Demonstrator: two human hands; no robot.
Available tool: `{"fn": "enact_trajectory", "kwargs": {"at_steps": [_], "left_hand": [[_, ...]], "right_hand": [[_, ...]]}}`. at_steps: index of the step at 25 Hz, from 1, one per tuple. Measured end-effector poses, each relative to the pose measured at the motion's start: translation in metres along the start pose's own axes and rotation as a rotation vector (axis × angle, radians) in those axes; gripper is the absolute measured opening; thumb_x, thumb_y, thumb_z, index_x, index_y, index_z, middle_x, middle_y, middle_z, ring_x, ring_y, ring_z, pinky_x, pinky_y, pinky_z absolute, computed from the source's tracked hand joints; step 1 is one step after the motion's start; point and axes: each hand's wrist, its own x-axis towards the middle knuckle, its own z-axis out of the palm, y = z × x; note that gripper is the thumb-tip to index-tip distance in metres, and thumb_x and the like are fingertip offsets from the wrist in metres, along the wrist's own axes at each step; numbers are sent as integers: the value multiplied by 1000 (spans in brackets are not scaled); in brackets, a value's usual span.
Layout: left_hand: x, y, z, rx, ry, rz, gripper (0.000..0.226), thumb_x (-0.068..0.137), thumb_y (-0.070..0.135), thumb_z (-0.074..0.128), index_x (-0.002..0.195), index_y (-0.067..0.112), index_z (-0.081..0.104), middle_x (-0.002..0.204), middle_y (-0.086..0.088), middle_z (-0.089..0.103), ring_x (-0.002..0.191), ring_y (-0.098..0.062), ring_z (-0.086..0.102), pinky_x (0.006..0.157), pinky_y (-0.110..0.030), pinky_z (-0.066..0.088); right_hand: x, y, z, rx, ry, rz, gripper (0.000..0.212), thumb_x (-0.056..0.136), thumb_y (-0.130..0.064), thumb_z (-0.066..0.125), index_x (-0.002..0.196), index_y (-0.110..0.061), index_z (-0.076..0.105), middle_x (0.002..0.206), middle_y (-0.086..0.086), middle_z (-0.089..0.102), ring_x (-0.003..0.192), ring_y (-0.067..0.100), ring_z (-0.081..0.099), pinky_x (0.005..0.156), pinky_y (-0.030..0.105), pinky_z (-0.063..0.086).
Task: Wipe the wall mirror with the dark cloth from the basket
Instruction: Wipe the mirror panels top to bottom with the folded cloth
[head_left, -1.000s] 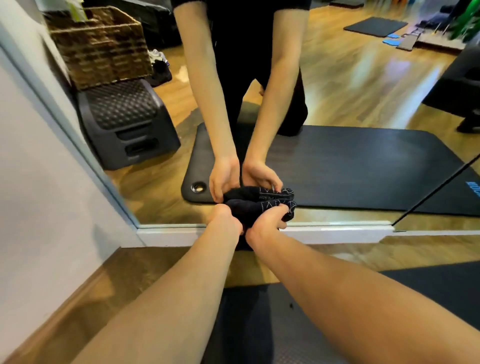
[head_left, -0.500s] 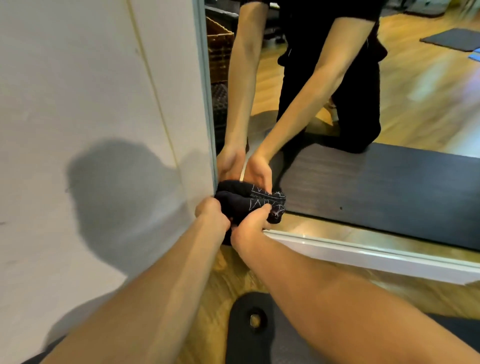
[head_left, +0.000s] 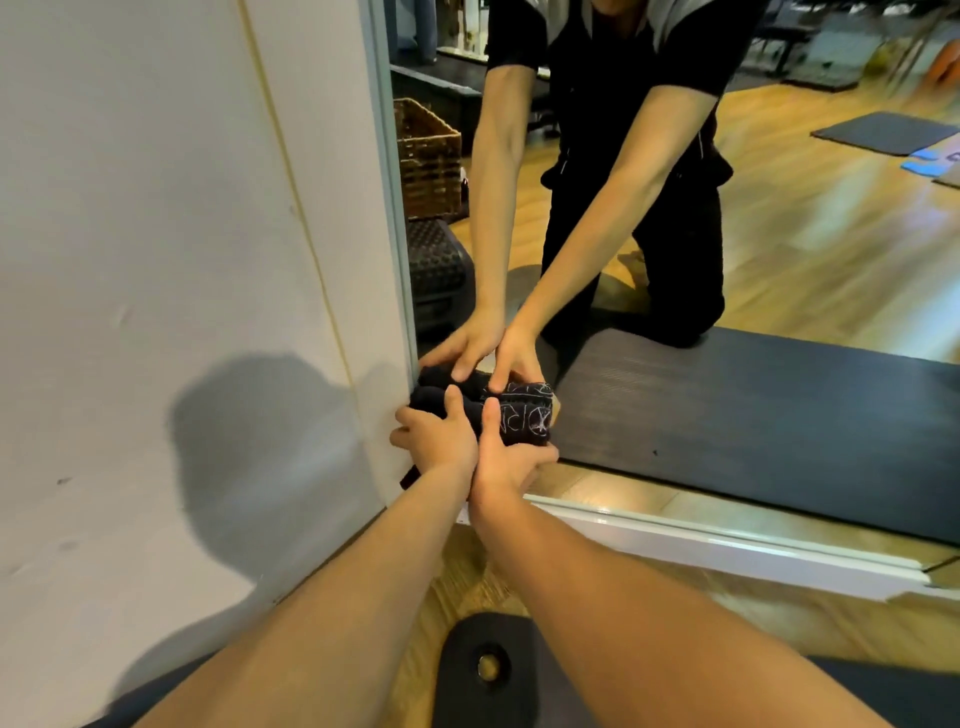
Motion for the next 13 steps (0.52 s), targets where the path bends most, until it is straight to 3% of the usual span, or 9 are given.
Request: {"fn": "enact_trajectory", "kwargs": {"at_steps": [3, 7, 13], "left_hand": [[-12, 24, -7, 52, 18, 136, 61, 99, 49, 54, 140, 8, 34, 142, -19, 35, 119, -40, 54, 92, -43, 49], [-41, 78, -20, -1, 10, 179, 71, 91, 56, 64, 137, 9, 36, 143, -17, 36, 121, -39, 53, 98, -47, 49], [-95, 185, -55, -78, 35, 368, 58, 83, 33, 78, 124, 15, 42, 135, -12, 47, 117, -33, 57, 87, -36, 48]], "right_hand": [[-20, -39, -6, -82, -15, -46, 87, 77, -59, 81, 133, -18, 28, 138, 17, 43, 122, 40, 54, 102, 48, 46], [-53, -106, -11, -94, -23, -97, 86, 77, -54, 84, 130, -16, 29, 139, 17, 42, 122, 39, 53, 101, 47, 44], [-124, -230, -15, -62, -60, -117, 87, 80, -51, 82, 139, -14, 28, 144, 20, 39, 127, 41, 50, 103, 47, 44]]}}
